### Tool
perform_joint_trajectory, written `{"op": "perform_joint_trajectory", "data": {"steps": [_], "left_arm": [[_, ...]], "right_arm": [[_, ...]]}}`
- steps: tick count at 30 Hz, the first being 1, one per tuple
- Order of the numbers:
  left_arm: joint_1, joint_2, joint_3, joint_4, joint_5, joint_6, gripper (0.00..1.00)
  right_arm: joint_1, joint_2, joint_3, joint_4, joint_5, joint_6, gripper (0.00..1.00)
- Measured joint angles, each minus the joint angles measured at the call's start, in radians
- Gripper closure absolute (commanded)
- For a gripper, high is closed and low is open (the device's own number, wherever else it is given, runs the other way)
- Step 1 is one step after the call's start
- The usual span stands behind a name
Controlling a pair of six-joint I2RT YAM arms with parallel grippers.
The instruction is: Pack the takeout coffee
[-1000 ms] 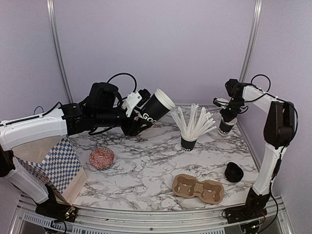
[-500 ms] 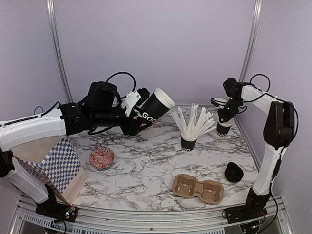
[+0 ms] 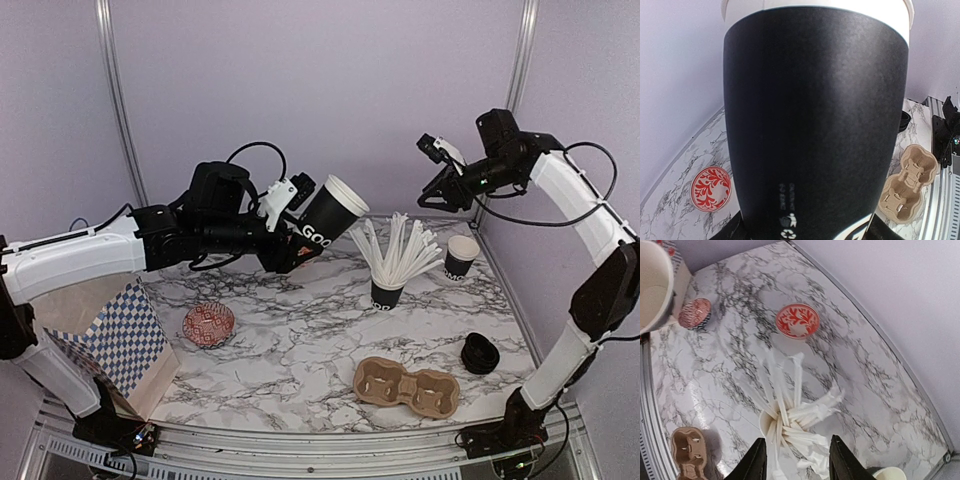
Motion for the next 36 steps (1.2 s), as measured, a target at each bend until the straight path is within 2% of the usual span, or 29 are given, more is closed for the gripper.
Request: {"op": "perform_joint_trajectory", "data": {"steps": [7,12,16,20,21,25,28,29,36], "left_arm": [[0.0,0.02,0.018,0.0,0.037,-0.024,0.43],[0.0,0.02,0.019,0.0,0.053,-0.032,0.43],[0.0,0.02,0.019,0.0,0.061,-0.033,0.43],[-0.001,0.02,0.019,-0.017,0.078,-0.031,0.43],[-0.002,0.02,0.019,-0.022,0.082,-0.032,0.41],[-0.001,0.02,0.018,-0.029,0.094,-0.031,0.22],[-0.001,0.019,0.016,-0.019,0.051,-0.035,0.1],[-0.001,0.015,0.01,-0.016,0.028,-0.035,0.03],[-0.001,-0.063,-0.067,-0.032,-0.183,-0.036,0.01]], "right_arm": [[0.176,-0.106,-0.05,0.018,-0.27,-0.109,0.55],[0.269,-0.092,-0.042,0.024,-0.322,-0.129,0.58],[0.317,-0.047,0.0,0.016,-0.336,-0.151,0.74],[0.36,-0.029,0.005,0.016,-0.33,-0.176,0.97],[0.367,-0.029,0.005,0.016,-0.328,-0.183,1.0],[0.374,-0.032,0.006,0.007,-0.318,-0.201,1.0],[0.385,-0.032,0.006,0.01,-0.296,-0.185,1.0],[0.389,-0.033,0.005,0.014,-0.278,-0.18,1.0],[0.476,-0.077,-0.129,0.06,-0.06,-0.177,1.0]]}}
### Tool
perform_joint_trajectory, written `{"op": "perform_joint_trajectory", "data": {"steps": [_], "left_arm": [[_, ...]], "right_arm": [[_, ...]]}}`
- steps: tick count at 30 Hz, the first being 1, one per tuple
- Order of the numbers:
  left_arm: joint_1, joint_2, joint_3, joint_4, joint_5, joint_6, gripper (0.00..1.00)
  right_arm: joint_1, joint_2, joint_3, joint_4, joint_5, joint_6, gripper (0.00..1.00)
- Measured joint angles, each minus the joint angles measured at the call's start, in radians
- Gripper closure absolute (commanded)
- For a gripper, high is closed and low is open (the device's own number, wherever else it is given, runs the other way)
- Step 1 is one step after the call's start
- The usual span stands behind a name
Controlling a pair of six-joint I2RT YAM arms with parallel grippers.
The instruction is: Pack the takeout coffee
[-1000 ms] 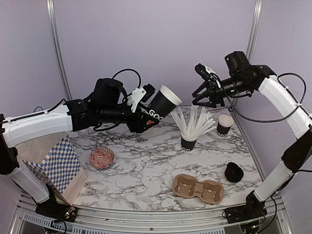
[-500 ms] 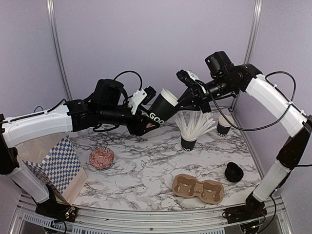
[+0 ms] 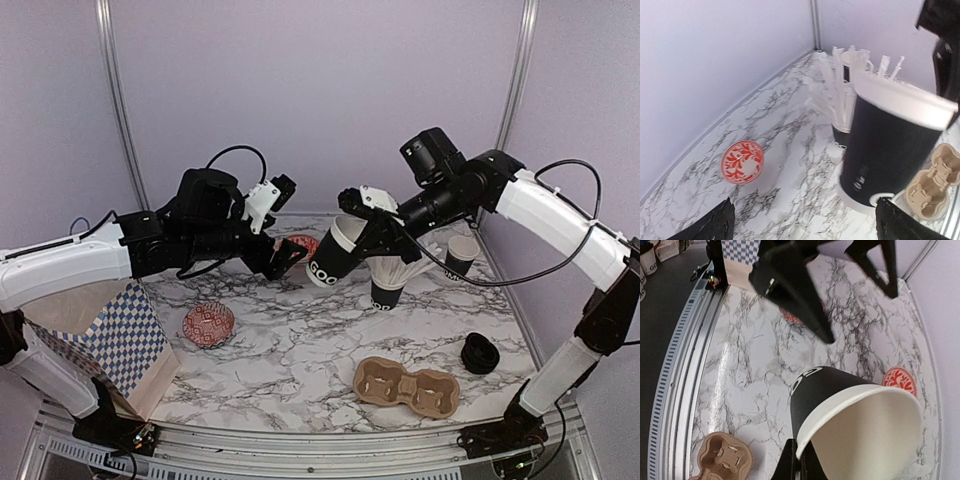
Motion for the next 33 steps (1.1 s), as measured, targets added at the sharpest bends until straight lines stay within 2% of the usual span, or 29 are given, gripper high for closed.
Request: {"op": "perform_joint_trajectory", "data": {"steps": [5,11,20,33], "left_arm": [[0.008,-0.068,-0.003,-0.013,-0.203,-0.024,0.01],[0.043,-0.101,-0.003,-0.014,-0.363,-0.115,0.01],[0.057,-0.1,-0.003,-0.018,-0.377,-0.156,0.01],[0.057,-0.086,-0.021,-0.012,-0.376,-0.139,0.01]], "right_arm": [[0.119,0.003,-0.15,0.033,0.169,-0.005,1.0],[0.229,0.05,-0.223,0.07,0.32,-0.015,1.0],[0.335,0.169,-0.224,0.113,0.41,-0.01,1.0],[0.339,0.266,-0.205,0.11,0.484,0.001,1.0]]}}
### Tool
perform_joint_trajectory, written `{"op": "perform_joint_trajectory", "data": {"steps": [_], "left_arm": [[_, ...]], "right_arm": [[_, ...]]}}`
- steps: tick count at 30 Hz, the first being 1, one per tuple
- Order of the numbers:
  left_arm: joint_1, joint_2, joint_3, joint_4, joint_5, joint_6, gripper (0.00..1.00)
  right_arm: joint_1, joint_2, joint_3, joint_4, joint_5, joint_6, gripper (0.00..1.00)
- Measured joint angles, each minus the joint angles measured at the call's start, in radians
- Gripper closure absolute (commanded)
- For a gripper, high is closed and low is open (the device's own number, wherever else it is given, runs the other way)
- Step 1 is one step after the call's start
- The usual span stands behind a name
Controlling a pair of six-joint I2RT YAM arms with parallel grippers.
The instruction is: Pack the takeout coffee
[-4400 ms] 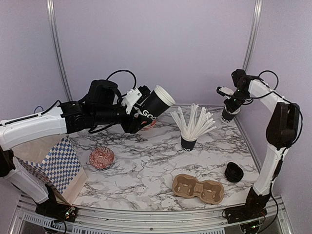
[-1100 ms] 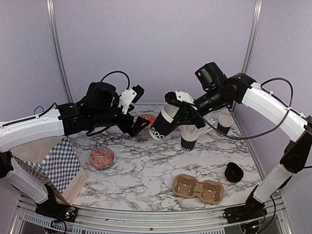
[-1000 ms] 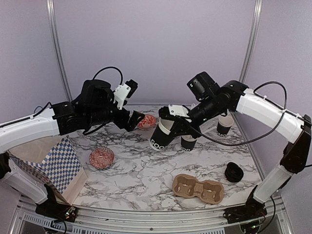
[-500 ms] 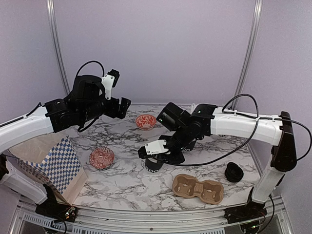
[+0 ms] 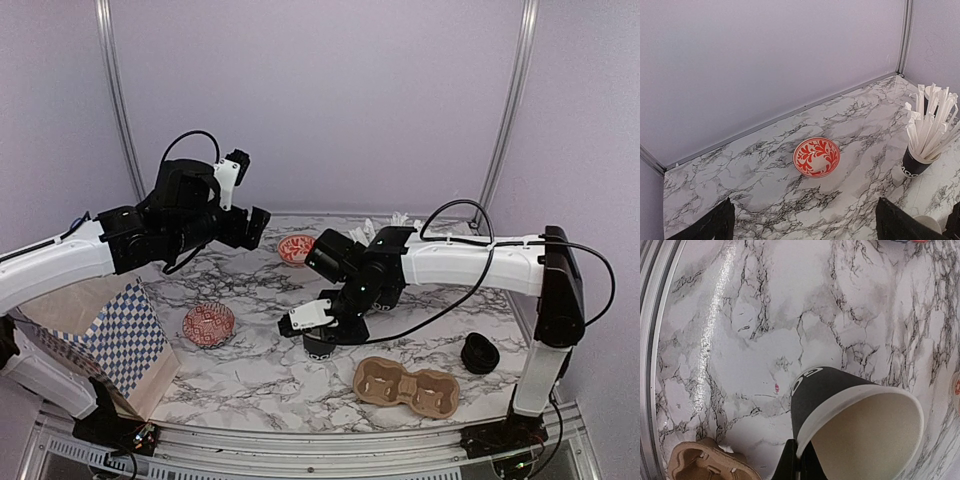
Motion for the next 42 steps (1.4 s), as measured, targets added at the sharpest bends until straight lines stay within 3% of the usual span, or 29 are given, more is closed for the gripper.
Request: {"op": "perform_joint_trajectory", "data": {"steps": [3,8,14,25,36,42], "left_arm": [[0.0,0.007,0.0,0.001,0.001,0.009,0.01],[0.0,0.016,0.0,0.005,0.011,0.013,0.01],[0.0,0.024,0.0,0.007,0.024,0.013,0.01],[0.0,0.041,0.0,0.008,0.067,0.04,0.01],[0.0,0.09,0.04,-0.013,0.243,0.068,0.13],[-0.011,0.129,0.083,-0.056,0.379,0.08,0.16]], "right_arm": [[0.0,0.011,0.013,-0.002,0.005,0.0,0.99],[0.002,0.014,0.029,-0.009,0.007,0.003,0.87],[0.003,0.014,0.051,-0.027,0.003,0.007,0.79],[-0.021,-0.12,0.073,-0.08,-0.073,0.007,0.76],[-0.29,-0.294,0.034,-0.086,-0.201,0.015,0.79],[-0.498,-0.367,0.023,-0.085,-0.328,0.048,0.83]]}}
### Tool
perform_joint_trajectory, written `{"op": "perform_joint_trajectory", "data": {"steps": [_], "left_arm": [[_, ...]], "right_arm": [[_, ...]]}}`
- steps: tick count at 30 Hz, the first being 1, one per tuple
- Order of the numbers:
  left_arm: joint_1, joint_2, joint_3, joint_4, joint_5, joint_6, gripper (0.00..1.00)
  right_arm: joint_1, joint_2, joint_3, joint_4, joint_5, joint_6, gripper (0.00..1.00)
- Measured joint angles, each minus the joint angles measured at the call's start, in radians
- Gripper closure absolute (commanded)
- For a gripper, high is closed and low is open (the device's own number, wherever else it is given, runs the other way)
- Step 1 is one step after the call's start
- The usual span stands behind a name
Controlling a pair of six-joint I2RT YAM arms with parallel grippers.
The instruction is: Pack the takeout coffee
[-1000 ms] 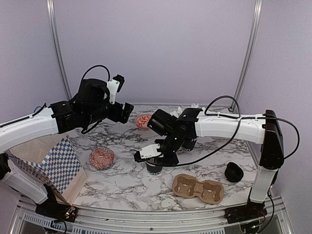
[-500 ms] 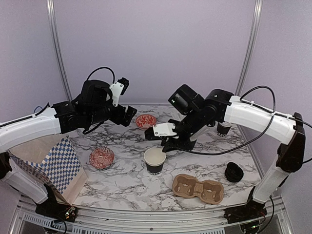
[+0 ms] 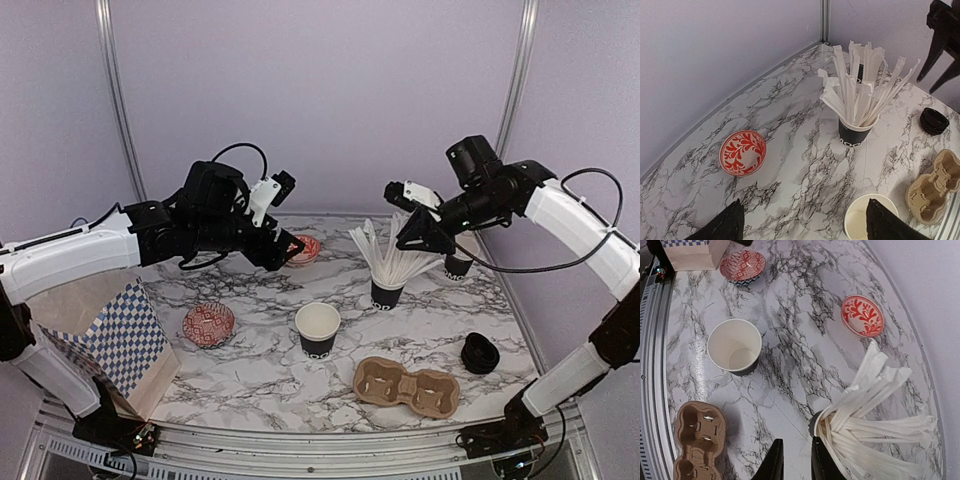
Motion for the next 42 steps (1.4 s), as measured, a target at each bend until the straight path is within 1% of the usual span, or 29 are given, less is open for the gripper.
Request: {"op": "perform_joint_trajectory", "data": {"steps": [3,4,6,10,12,14,17,18,24,29,33,39,41,42], "left_arm": [[-0.007,0.007,0.005,-0.016,0.051,0.008,0.16],[-0.008,0.007,0.005,-0.023,0.06,0.011,0.16],[-0.012,0.007,0.005,-0.029,0.074,0.016,0.15],[-0.014,0.007,0.005,-0.04,0.074,0.025,0.14],[-0.014,0.007,0.005,-0.043,0.07,0.029,0.14],[-0.014,0.008,0.005,-0.044,0.066,0.035,0.14],[-0.014,0.018,0.005,-0.044,0.065,0.039,0.13],[-0.014,0.024,0.005,-0.044,0.065,0.04,0.13],[-0.014,0.039,0.005,-0.045,0.064,0.039,0.13],[-0.014,0.039,0.005,-0.045,0.063,0.039,0.13],[-0.014,0.045,0.005,-0.044,0.062,0.042,0.13],[-0.014,0.072,0.005,-0.044,0.063,0.042,0.13],[-0.014,0.074,0.005,-0.044,0.063,0.042,0.13],[-0.014,0.074,0.005,-0.044,0.063,0.042,0.13]], "right_arm": [[-0.087,-0.073,-0.013,0.002,-0.032,0.009,0.87],[-0.098,-0.098,-0.026,0.0,-0.033,0.008,0.87],[-0.103,-0.166,-0.094,-0.003,-0.029,0.005,0.88],[-0.116,-0.292,-0.328,-0.03,0.025,-0.009,0.86],[-0.15,-0.33,-0.456,-0.051,0.063,-0.024,0.81],[-0.18,-0.352,-0.554,-0.07,0.101,-0.037,0.74],[-0.212,-0.379,-0.662,-0.094,0.16,-0.053,0.63],[-0.222,-0.386,-0.681,-0.098,0.177,-0.058,0.62],[-0.297,-0.387,-0.711,-0.11,0.266,-0.071,0.6],[-0.362,-0.378,-0.711,-0.132,0.305,-0.083,0.59],[-0.373,-0.368,-0.716,-0.153,0.312,-0.082,0.57],[-0.373,-0.327,-0.753,-0.171,0.309,-0.079,0.57],[-0.373,-0.309,-0.754,-0.172,0.307,-0.078,0.59],[-0.373,-0.301,-0.754,-0.172,0.304,-0.077,0.62]]}}
